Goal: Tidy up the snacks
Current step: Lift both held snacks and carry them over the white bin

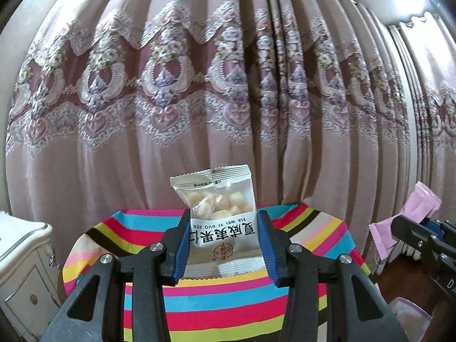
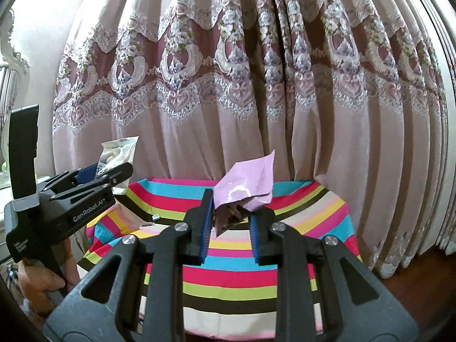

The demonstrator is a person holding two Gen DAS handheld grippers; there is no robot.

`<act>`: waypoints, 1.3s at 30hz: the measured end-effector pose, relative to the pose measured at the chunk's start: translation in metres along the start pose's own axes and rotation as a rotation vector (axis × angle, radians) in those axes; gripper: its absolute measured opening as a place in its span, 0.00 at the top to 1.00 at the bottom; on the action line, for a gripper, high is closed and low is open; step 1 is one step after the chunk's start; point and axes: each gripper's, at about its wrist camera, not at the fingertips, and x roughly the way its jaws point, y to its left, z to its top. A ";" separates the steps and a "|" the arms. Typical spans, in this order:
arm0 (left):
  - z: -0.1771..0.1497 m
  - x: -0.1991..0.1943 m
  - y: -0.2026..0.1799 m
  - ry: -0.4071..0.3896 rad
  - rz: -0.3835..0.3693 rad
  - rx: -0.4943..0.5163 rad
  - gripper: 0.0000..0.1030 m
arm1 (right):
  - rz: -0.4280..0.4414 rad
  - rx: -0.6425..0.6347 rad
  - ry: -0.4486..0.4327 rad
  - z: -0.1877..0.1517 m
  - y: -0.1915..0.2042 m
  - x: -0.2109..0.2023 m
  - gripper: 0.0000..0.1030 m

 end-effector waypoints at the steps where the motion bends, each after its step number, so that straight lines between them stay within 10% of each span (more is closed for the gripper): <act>1: 0.000 -0.002 -0.003 0.000 -0.008 0.005 0.56 | -0.005 -0.004 -0.001 0.000 -0.002 -0.003 0.74; 17: 0.003 -0.025 -0.091 -0.005 -0.165 0.164 0.56 | -0.108 -0.009 -0.033 -0.005 -0.057 -0.056 0.74; 39: -0.060 -0.016 -0.231 0.203 -0.518 0.337 0.56 | -0.330 0.136 0.243 -0.083 -0.161 -0.095 0.74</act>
